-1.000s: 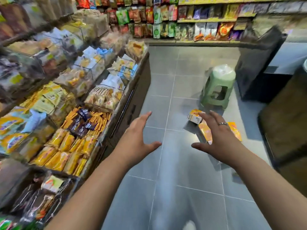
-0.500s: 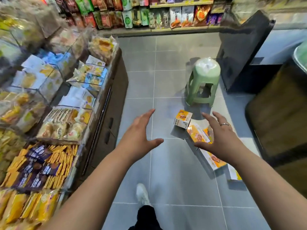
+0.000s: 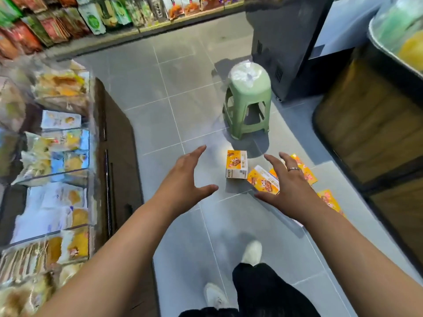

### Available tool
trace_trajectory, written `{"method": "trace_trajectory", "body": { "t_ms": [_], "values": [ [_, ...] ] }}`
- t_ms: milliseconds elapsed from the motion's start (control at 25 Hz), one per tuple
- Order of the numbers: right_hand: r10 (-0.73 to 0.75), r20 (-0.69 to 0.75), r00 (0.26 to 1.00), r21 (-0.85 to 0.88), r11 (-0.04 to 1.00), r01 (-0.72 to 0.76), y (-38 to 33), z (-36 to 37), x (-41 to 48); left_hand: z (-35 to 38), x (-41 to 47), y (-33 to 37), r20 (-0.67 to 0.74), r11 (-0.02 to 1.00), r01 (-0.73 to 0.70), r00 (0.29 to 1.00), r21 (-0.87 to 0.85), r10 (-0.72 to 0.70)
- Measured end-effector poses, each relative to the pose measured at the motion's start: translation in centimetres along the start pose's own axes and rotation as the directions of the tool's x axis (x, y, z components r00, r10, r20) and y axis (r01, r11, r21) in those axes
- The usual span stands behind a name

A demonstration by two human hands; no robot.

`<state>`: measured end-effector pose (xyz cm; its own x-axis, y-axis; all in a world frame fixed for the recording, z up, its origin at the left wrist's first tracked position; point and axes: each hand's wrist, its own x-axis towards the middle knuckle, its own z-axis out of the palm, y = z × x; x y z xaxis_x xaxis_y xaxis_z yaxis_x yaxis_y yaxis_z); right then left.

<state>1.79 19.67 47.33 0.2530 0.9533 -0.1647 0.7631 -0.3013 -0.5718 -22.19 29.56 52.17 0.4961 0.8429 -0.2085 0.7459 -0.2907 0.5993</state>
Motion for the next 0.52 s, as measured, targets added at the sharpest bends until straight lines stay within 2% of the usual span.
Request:
{"method": "trace_trajectory", "body": {
  "t_ms": [200, 320, 520],
  "values": [
    [0.072, -0.008, 0.997, 0.026, 0.997, -0.072, 1.5, 0.5, 8.3, -0.2, 10.4, -1.3, 0.040, 0.999, -0.039, 0.998, 0.010, 0.038],
    [0.101, -0.027, 0.994, 0.065, 0.993, -0.099, 3.6, 1.0, 17.2, 1.2, 19.0, -2.2, 0.020, 0.999, -0.030, 0.999, -0.010, 0.030],
    [0.191, 0.000, 0.982, 0.048, 0.980, -0.191, 7.2, 5.4, 29.4, 6.2, 30.0, -5.5, 0.005, 0.996, 0.059, 0.998, -0.063, -0.059]
  ]
}}
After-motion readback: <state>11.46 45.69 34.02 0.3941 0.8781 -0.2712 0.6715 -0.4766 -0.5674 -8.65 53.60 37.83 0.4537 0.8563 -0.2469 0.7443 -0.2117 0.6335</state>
